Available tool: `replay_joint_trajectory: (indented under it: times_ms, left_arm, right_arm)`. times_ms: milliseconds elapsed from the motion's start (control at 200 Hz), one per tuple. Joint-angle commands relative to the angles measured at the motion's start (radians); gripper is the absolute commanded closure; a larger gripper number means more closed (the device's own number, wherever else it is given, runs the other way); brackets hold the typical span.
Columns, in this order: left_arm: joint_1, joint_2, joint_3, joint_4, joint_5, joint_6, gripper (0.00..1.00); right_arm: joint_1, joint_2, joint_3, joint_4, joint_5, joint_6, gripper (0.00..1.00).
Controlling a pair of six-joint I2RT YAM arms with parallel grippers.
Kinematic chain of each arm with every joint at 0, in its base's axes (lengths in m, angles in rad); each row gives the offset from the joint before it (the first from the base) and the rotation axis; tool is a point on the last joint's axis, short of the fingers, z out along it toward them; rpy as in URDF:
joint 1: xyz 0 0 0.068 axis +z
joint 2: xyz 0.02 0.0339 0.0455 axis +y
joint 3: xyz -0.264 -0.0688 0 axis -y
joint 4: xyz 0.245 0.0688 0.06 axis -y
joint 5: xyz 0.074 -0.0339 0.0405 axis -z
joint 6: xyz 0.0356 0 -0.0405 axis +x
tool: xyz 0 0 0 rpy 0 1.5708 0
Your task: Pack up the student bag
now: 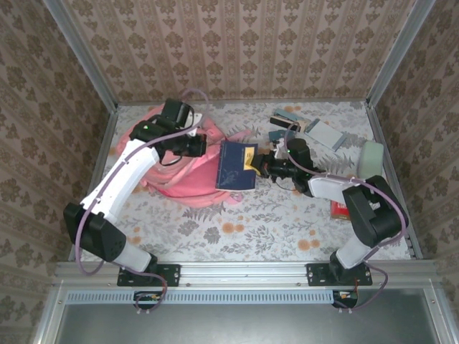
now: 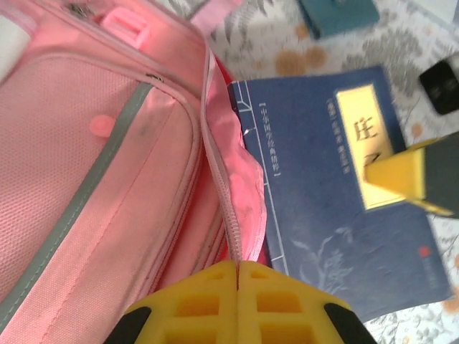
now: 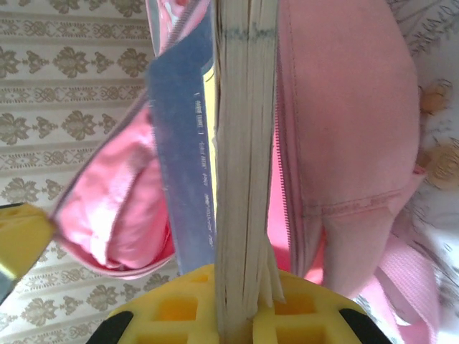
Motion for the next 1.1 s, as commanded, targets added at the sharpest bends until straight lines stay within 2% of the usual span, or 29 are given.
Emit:
replay_joint_trajectory:
  times_ms: [0,120,290,540,610,760,935,1095]
  left_arm:
    - [0.006,-0.049,0.088,0.078,0.017,-0.063,1.0]
    - [0.009,-0.042,0.129,0.092,0.014,-0.079,1.0]
    - [0.022,-0.049,0.137,0.094,-0.046,-0.104,1.0]
    - [0.033,-0.072,0.13,0.093,-0.126,-0.151,1.0]
    - [0.06,-0.067,0.132,0.092,-0.125,-0.161,1.0]
    - [0.06,-0.066,0.132,0.11,-0.08,-0.182,1.0]
    - [0.061,-0.068,0.157,0.116,-0.025,-0.19,1.0]
    - [0.062,-0.054,0.181,0.125,0.038,-0.214,1.0]
  right_arm:
    - [0.057,0.058,0.069,0.106,0.055,0.065,1.0]
    - [0.078,0.106,0.094,0.173,0.101,0.121,1.0]
    - [0.09,0.102,0.065,0.205,0.144,0.136,1.0]
    - [0.087,-0.008,-0.034,0.183,0.189,0.105,1.0]
    - [0.087,-0.054,-0.072,0.18,0.217,0.099,1.0]
    - [0.09,-0.109,-0.066,0.117,0.246,0.033,1.0]
    - [0.109,0.021,0.073,0.173,0.236,0.057,1.0]
    - [0.15,0.212,0.302,0.245,0.25,0.121,1.0]
